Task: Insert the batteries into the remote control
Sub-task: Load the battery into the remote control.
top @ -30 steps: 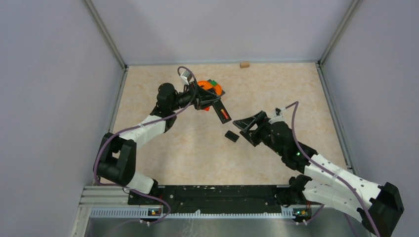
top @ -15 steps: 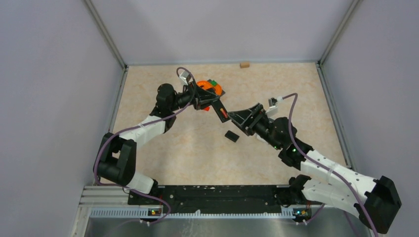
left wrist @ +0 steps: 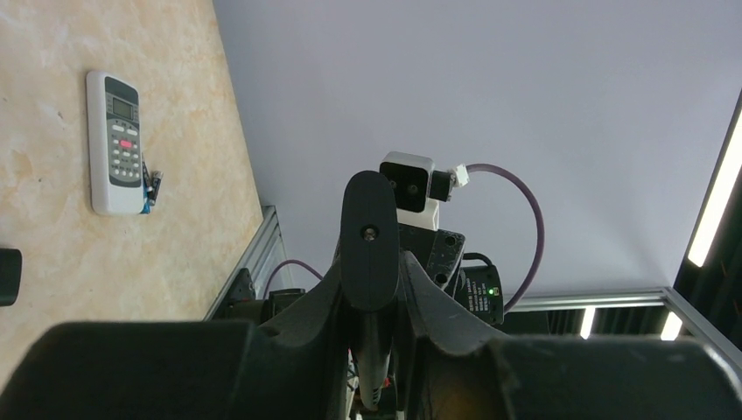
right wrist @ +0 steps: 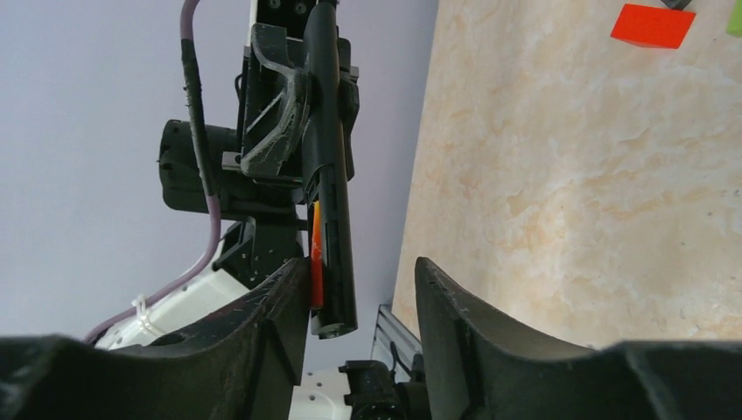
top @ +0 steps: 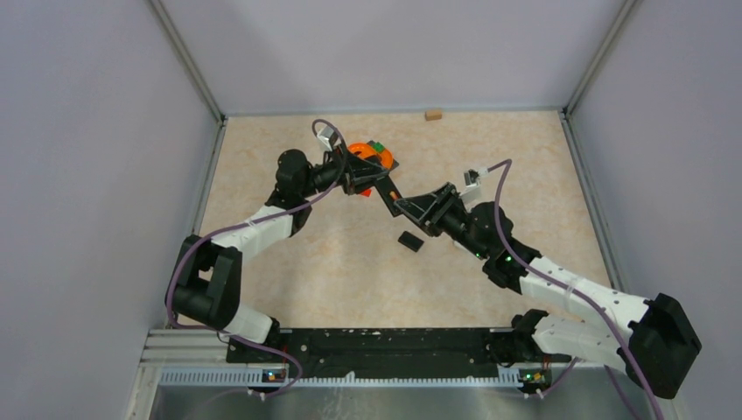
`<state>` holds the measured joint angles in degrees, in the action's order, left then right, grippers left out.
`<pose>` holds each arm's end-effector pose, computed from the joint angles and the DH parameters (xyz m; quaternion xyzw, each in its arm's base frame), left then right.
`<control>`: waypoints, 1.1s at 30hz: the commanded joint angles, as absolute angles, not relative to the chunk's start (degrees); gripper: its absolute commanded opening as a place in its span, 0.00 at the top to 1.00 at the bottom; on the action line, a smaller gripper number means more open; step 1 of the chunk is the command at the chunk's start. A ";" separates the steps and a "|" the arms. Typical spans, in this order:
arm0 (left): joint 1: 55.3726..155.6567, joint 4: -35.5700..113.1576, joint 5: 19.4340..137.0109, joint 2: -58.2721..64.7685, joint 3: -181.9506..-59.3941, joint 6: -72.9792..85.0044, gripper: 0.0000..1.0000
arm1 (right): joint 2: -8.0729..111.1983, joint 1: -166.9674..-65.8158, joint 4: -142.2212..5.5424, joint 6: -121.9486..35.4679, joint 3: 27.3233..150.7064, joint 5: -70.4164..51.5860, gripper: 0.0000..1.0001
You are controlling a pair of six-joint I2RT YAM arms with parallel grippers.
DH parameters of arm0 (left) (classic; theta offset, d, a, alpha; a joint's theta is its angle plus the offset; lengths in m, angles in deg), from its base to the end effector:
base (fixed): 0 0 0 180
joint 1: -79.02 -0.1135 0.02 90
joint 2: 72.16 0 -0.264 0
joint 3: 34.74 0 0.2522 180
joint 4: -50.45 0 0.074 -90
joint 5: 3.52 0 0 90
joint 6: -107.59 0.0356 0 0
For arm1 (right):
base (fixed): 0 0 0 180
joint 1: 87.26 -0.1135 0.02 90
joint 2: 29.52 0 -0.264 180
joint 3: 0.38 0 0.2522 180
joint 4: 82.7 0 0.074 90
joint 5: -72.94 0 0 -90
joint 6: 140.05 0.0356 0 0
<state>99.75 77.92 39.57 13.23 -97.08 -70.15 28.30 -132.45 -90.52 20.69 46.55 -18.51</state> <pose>0.2984 -0.1407 0.2855 -0.1004 0.6809 -0.7043 0.1741 0.1673 0.1671 0.2834 0.1690 0.7058 0.5782 0.3726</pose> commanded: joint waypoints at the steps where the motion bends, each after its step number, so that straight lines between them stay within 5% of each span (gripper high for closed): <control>1: 99.54 84.38 39.13 11.85 -96.62 -72.10 1.00 | 28.43 -132.27 -93.35 21.50 48.63 -20.10 0.56; 5: 99.56 85.33 38.72 12.10 -96.60 -72.57 1.00 | 29.40 -132.27 -91.34 22.38 48.80 -19.82 0.72; 7: 99.56 85.63 38.48 11.94 -96.65 -72.27 1.00 | 29.69 -132.27 -91.81 22.99 48.24 -19.75 0.72; 12: 99.54 81.64 38.35 10.82 -96.89 -67.15 1.00 | 28.57 -132.26 -92.15 21.14 47.93 -19.72 0.35; 15: 99.58 74.99 38.33 9.43 -97.48 -59.98 1.00 | 26.65 -132.20 -89.49 15.95 48.83 -20.42 0.28; 25: 99.74 70.67 31.41 8.25 -99.96 -48.66 1.00 | 27.61 -132.18 -72.93 -13.13 60.08 -17.59 0.32; 33: 100.11 70.62 32.43 7.98 -98.72 -45.89 1.00 | 33.88 -132.40 -66.12 -19.73 66.98 -8.58 0.44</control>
<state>99.86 68.39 33.34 9.75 -97.39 -48.36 31.30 -132.45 -71.79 -13.26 63.12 -12.61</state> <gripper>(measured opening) 0.239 0.580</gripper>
